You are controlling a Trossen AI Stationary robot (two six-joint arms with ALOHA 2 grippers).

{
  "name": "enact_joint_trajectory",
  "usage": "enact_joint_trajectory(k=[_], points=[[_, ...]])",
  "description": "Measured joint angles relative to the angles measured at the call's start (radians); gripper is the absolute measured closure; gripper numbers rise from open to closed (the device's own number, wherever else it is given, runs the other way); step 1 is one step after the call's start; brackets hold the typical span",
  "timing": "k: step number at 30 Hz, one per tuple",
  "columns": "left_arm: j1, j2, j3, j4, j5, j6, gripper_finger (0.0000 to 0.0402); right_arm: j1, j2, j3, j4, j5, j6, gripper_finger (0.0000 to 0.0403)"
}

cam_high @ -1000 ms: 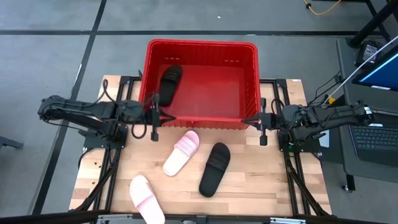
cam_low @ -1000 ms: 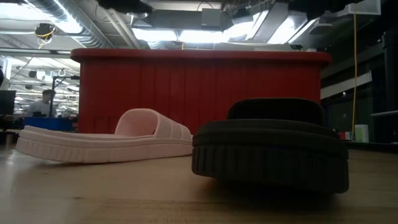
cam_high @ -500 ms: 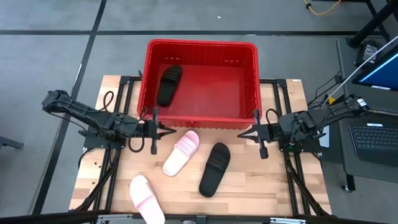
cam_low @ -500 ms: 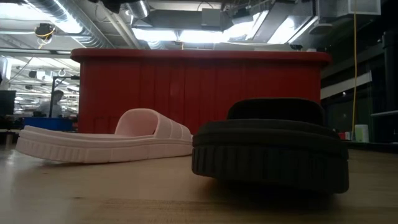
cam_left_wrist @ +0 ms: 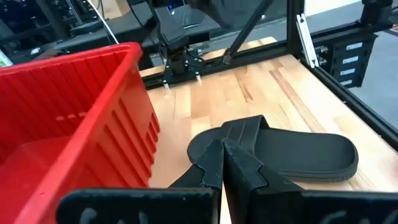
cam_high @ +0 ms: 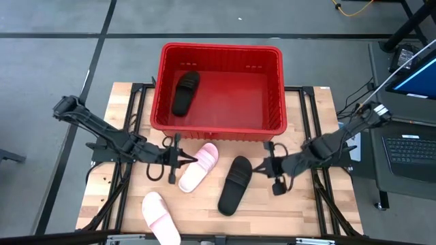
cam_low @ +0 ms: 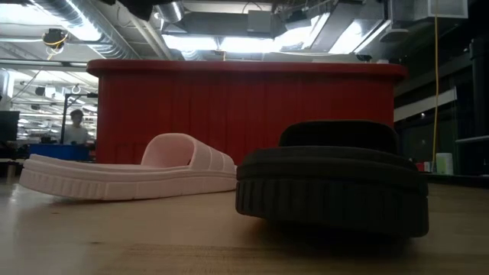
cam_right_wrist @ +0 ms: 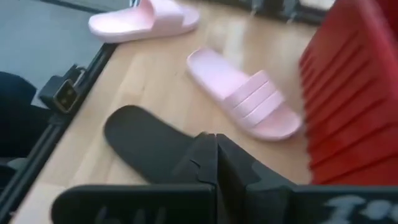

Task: Pick and place slides into bin
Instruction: Put the black slipper into the red bin

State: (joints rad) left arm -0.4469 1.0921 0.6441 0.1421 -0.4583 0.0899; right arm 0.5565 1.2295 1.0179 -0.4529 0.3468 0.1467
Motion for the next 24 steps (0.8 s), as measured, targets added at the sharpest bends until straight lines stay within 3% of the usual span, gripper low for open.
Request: enact_joint_trajectory(k=[8, 16, 24], points=[[-0.004, 0.097, 0.000, 0.067, 0.013, -0.034, 0.0400, 0.067, 0.102, 0.005, -0.005, 0.002, 0.192, 0.0397], [-0.011, 0.163, 0.000, 0.121, 0.043, -0.052, 0.0399, 0.091, 0.221, 0.006, -0.055, 0.071, 0.374, 0.0397], [-0.012, 0.170, 0.000, 0.155, 0.060, -0.052, 0.0389, 0.080, 0.300, 0.006, -0.048, 0.071, 0.428, 0.0386]])
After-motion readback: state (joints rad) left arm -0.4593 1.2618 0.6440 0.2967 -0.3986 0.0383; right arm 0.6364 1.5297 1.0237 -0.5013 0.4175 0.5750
